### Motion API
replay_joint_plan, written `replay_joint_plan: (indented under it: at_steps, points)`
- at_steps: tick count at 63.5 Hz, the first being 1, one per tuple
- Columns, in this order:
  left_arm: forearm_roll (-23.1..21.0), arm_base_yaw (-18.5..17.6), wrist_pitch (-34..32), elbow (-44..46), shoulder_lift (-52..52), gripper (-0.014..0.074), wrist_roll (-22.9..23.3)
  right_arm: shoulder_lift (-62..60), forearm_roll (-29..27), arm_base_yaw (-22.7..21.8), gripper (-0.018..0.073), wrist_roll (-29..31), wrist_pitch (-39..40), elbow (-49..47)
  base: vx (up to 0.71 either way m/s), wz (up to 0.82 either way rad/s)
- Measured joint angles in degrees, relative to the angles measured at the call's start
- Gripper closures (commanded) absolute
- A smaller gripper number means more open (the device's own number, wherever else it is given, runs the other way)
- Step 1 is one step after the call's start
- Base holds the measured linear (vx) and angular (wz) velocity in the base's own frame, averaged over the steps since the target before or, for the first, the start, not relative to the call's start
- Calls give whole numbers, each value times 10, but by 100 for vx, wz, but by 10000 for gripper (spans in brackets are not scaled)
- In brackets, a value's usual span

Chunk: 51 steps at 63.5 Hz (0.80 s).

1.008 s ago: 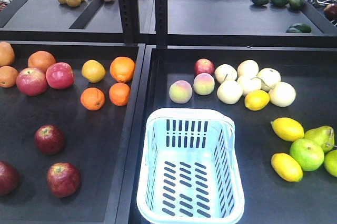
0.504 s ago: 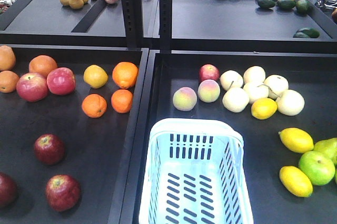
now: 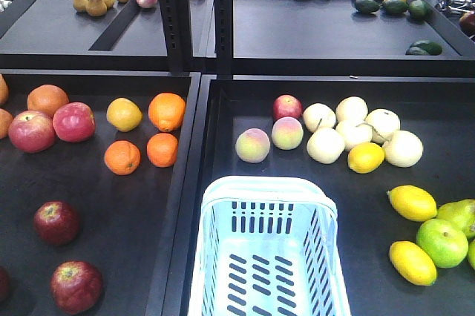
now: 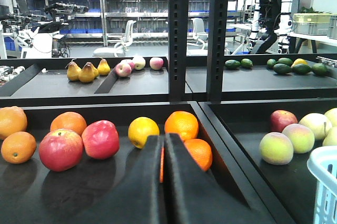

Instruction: Pick three apples into basket with both arms

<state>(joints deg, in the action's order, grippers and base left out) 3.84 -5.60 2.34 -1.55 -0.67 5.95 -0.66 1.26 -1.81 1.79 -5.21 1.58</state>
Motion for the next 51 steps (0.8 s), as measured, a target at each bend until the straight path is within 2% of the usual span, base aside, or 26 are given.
replay_joint_plan:
  at_steps: [51]
  points:
    - [0,0,0,0,0,603,0,0,0,0,568,0,0,0,0,0]
